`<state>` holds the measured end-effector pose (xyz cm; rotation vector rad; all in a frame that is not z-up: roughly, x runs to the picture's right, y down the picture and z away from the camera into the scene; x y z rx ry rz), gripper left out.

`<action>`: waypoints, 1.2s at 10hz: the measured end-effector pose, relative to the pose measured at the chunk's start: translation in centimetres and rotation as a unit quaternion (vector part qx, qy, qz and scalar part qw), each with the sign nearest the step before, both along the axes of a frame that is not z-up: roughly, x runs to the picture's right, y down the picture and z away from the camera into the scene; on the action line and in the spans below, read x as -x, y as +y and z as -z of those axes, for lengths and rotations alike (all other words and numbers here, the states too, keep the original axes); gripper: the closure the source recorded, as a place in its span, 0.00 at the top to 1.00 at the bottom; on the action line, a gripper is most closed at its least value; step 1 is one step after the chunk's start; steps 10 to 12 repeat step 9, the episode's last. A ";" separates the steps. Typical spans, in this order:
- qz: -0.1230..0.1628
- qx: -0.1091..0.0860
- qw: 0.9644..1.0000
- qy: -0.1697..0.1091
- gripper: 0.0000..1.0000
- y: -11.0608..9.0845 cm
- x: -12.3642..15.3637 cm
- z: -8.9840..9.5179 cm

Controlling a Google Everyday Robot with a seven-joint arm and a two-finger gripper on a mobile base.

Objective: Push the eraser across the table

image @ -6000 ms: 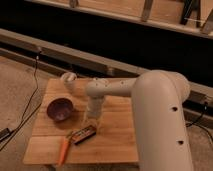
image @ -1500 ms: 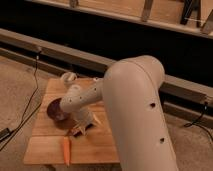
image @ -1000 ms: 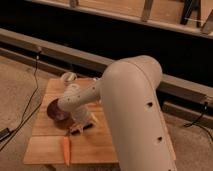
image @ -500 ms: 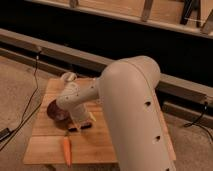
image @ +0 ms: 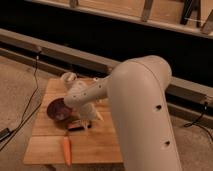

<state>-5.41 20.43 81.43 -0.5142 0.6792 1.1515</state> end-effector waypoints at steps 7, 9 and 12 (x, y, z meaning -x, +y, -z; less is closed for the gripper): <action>0.003 -0.030 0.999 0.027 0.65 -1.6 -2.8 -1.0; 0.001 -0.049 0.998 0.028 0.65 -2.3 -3.6 -1.6; 0.001 -0.049 0.998 0.028 0.65 -2.3 -3.6 -1.6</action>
